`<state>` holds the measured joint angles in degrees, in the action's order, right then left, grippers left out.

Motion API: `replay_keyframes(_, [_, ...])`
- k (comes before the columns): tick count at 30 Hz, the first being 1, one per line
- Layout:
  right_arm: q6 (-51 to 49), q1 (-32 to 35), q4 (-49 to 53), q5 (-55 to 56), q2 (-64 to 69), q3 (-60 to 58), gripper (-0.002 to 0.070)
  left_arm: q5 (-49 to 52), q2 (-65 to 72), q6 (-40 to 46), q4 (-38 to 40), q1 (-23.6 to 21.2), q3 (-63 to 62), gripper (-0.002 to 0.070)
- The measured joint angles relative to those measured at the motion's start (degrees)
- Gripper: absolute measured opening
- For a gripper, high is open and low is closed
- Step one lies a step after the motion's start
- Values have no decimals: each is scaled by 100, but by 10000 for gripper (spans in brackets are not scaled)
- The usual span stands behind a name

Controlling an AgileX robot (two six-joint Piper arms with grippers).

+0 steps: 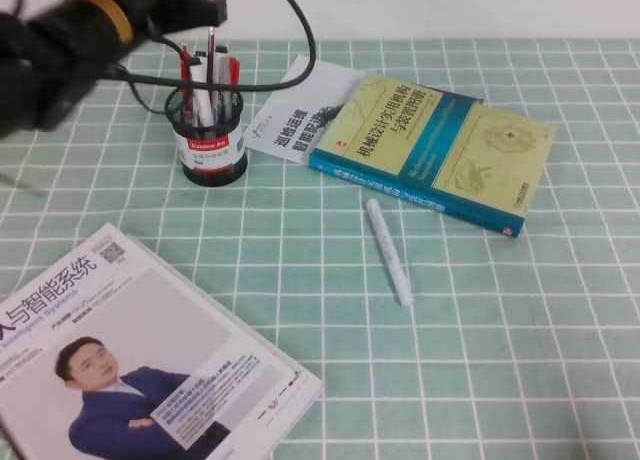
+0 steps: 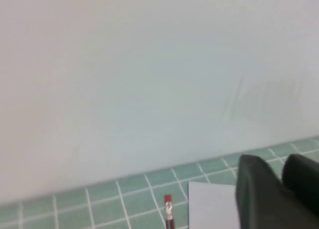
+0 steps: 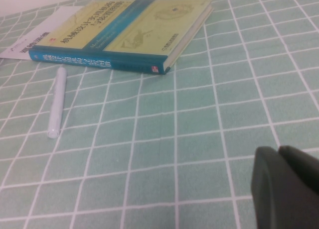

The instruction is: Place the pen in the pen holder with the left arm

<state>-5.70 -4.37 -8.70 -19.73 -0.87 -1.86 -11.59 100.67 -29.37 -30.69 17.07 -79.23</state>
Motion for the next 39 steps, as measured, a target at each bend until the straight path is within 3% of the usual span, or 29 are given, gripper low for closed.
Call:
replay_keyframes(2, [0, 0, 0, 0, 0, 0, -20, 229, -487, -46, -294, 91, 205, 45])
replay_keyframes(6, [0, 0, 0, 0, 0, 0, -20, 397, -1419, -141, -483, 161, 739, 6])
replay_keyframes(25, [0, 0, -10, 0, 0, 0, -20, 684, -5566, -1000, -564, 161, 5004, -1])
replay_keyframes(39, [0, 0, -7, 0, 0, 0, -20, 1361, -6357, -1279, -629, 161, 5474, -2])
